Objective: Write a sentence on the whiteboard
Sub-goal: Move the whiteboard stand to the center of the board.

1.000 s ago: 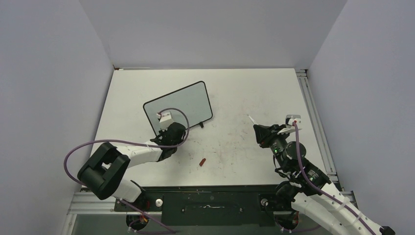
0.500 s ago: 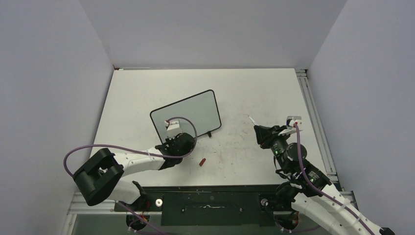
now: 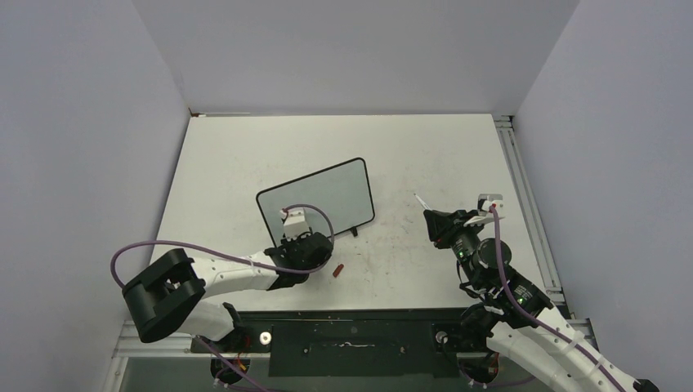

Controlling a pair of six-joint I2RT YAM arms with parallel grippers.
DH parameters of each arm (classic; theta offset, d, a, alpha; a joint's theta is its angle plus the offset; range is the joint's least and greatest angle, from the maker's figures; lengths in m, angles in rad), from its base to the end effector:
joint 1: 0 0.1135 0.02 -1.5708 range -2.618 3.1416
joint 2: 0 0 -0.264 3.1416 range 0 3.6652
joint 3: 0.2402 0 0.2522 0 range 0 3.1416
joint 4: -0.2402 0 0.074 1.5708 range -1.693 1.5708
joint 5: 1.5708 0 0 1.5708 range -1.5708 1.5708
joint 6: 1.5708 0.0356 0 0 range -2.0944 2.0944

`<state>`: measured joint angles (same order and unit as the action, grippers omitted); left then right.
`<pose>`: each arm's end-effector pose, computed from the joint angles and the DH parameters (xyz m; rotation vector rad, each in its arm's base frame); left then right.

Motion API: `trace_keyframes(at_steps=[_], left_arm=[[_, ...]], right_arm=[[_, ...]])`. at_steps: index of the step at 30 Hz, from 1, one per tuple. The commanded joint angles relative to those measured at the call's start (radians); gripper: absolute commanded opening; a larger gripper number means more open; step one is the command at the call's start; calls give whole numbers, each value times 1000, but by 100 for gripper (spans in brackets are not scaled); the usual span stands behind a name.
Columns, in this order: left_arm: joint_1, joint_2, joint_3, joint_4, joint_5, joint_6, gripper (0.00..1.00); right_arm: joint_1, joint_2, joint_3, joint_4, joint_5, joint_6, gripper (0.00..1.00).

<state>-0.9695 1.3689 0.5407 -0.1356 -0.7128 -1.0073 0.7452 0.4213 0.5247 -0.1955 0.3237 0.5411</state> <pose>0.1518 -0.1802 0.1493 -0.3020 2.2239 -0.1266 0.0987 0.0757 0.2965 0.0781 1.7049 0.7026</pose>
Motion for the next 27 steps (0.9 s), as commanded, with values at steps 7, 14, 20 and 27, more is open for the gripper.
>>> trace_keyframes(at_steps=[7,14,20,27], left_arm=[[-59,-58,44,-37,59,-55,53],[-80,-208,47,-87,123,7,61],[-75,-367,131,-213,234,201,74],[113,-427,321,-358,494,457,85]], right_arm=[[-4,-16,8,13,-1,13,5],[-3,-27,14,-3,7,10,5],[-4,-27,30,-18,17,2,5],[-4,-13,43,-24,19,-4,5]])
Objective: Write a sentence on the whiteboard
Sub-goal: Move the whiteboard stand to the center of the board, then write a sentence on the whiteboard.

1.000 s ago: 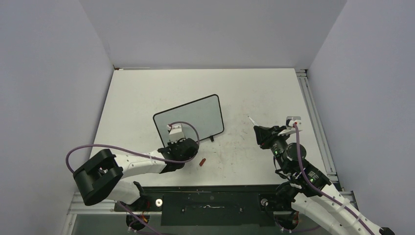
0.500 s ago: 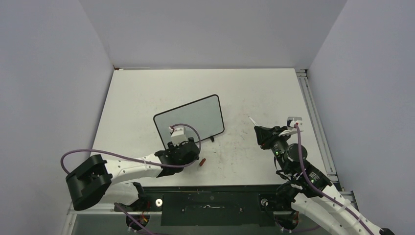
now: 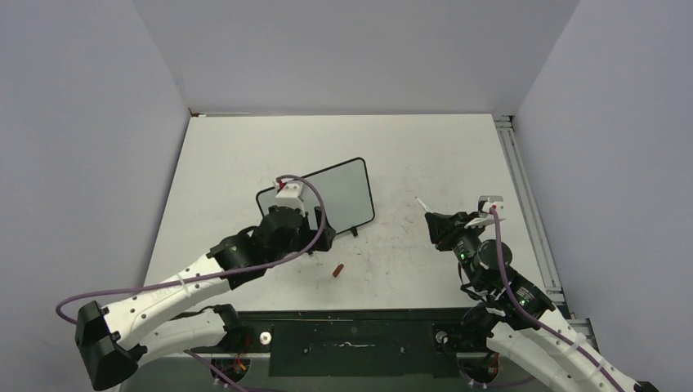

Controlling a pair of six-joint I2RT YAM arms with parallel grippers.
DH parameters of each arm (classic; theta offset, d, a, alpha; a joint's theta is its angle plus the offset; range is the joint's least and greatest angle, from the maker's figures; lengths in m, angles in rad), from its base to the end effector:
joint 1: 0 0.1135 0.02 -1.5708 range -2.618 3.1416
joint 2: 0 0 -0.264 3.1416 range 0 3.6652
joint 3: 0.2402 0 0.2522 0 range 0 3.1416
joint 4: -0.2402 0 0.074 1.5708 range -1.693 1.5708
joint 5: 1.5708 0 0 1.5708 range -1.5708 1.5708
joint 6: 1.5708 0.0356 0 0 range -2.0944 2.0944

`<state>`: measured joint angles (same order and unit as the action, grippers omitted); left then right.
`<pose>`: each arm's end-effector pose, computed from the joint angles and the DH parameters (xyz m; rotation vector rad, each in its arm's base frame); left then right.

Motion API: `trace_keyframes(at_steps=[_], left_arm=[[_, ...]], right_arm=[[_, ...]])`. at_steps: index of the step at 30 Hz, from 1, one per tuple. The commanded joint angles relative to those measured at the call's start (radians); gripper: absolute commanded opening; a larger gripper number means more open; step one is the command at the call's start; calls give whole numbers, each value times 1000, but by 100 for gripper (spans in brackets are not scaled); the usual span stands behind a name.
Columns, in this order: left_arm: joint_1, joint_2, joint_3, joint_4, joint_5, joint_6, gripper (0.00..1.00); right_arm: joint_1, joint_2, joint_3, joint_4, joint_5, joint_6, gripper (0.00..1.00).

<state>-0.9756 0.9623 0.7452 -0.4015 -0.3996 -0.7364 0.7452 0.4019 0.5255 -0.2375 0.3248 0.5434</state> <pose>0.1282 -0.1647 0.2740 0.0340 2.1874 -0.5585 0.0957 0.0729 0.2943 0.0764 1.7252 0.6918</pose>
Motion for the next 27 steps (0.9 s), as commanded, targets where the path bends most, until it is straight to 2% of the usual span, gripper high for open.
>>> trace_keyframes(at_steps=[1,7,10,15,19,22,27], left_arm=[[163,-21,136,-96,240,214,85],[424,-7,275,-124,545,354,86],[580,-4,313,-130,699,386,87],[864,-36,237,-7,996,383,87],[1044,-17,145,109,1191,341,87],[1121,-6,93,163,1273,339,86],[1133,25,57,162,1236,397,84]], right_arm=[[-2,10,45,19,17,-7,5],[-2,31,63,32,-27,-30,5],[-2,65,72,84,-153,-69,5],[-1,140,59,254,-367,-65,5],[6,256,41,405,-456,-21,5],[32,367,56,514,-503,-12,5],[102,559,103,656,-512,-25,5]])
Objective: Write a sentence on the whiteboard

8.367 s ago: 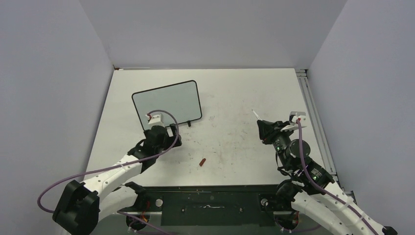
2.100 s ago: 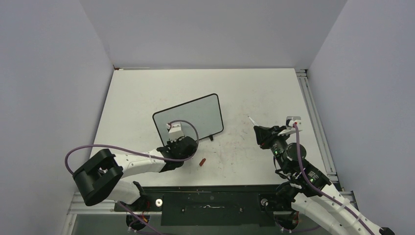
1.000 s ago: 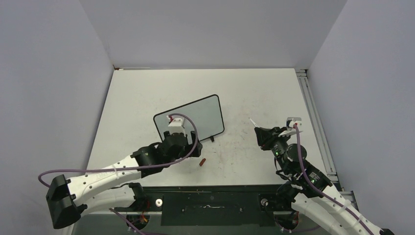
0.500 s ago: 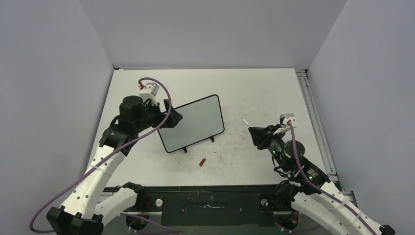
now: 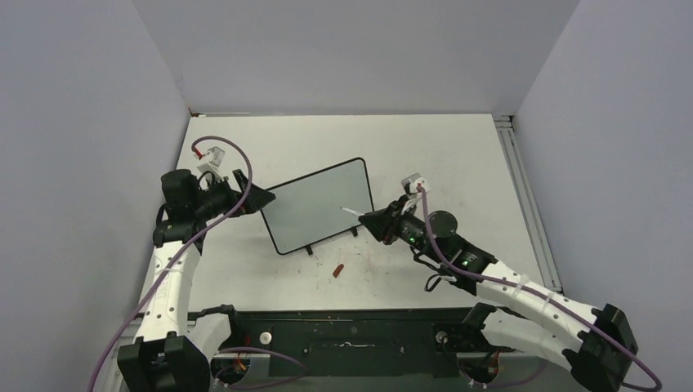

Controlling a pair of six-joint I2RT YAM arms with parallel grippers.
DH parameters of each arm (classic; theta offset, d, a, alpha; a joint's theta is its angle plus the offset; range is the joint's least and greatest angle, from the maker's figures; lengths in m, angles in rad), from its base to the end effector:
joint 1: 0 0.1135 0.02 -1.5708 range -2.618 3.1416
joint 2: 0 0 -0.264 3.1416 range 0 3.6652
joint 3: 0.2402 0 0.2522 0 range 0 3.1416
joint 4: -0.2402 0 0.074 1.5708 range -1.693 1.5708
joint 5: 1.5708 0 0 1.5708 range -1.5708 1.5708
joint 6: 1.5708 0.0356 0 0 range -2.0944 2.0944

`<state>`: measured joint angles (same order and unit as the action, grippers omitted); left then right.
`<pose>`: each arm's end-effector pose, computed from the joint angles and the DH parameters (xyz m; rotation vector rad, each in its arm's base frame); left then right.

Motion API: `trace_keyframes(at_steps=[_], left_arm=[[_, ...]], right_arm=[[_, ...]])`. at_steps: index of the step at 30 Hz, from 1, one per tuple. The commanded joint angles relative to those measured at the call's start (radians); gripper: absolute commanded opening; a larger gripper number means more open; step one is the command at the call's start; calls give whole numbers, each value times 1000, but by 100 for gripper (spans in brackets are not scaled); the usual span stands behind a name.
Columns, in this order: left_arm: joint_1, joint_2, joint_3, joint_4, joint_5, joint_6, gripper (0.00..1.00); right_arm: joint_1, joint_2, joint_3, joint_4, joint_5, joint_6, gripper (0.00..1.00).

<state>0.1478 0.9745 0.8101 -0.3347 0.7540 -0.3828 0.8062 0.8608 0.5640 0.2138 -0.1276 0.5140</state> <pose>0.2123 0.0070 0.3032 -0.0703 2.0438 -0.9214 0.1412 0.1537 0.2904 -0.3610 1.7380 1.0894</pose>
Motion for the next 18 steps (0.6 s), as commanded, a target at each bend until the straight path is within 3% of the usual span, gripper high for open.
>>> trace_keyframes(at_steps=[1,5,13,18], left_arm=[[12,15,-22,110,91,44,83],[23,13,-66,157,94,40,77],[31,46,-42,74,5,93,53],[32,47,-48,78,-3,90,45]], right_arm=[[48,136,73,246,-69,10,5],[74,264,97,364,-95,34,5],[132,485,193,492,-51,17,5],[163,607,267,537,-58,9,5]])
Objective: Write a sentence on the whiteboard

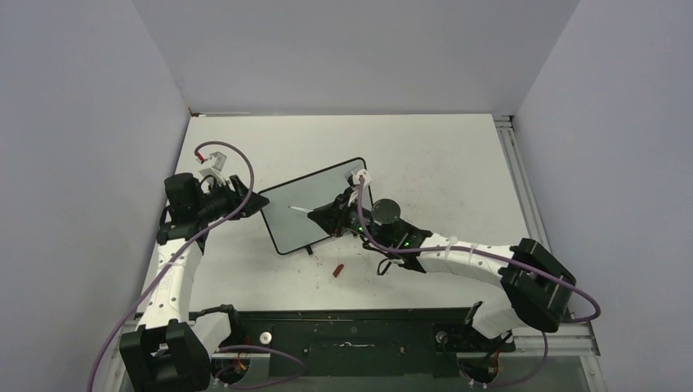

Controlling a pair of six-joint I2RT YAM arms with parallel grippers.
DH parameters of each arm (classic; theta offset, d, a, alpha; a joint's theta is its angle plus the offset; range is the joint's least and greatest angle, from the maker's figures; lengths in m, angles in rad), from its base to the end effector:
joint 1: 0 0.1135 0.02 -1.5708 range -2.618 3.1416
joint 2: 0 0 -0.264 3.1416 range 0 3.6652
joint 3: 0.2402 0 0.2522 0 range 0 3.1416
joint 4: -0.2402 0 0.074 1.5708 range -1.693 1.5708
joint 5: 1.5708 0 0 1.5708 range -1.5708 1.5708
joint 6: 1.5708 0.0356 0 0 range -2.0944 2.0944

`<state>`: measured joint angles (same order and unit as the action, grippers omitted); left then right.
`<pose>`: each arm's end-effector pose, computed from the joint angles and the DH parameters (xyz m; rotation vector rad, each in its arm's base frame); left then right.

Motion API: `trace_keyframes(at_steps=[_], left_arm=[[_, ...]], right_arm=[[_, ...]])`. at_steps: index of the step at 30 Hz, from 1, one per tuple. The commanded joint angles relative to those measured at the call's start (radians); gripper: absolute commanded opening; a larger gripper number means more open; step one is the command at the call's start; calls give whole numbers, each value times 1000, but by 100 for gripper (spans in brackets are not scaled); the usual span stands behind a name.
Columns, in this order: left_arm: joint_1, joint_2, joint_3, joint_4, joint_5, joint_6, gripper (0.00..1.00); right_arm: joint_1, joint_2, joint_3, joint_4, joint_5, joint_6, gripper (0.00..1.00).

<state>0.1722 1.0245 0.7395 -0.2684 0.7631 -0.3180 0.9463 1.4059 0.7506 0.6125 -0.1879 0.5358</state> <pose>0.2206 0.0134 0.2754 -0.0518 2.0745 -0.8926 0.1796 0.2605 0.2675 -0.5165 1.6980 1.2661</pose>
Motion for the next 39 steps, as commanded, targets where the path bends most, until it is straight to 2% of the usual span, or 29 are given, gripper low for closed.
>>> trace_keyframes(at_steps=[1,11,39], left_arm=[[6,-4,23,12,-15,26,42],[7,0,24,9,-39,32,27],[8,3,21,5,-53,45,17]], right_arm=[[26,83,94,144,0,-13,5],[63,181,132,206,63,-16,5],[88,286,178,273,150,-32,5]])
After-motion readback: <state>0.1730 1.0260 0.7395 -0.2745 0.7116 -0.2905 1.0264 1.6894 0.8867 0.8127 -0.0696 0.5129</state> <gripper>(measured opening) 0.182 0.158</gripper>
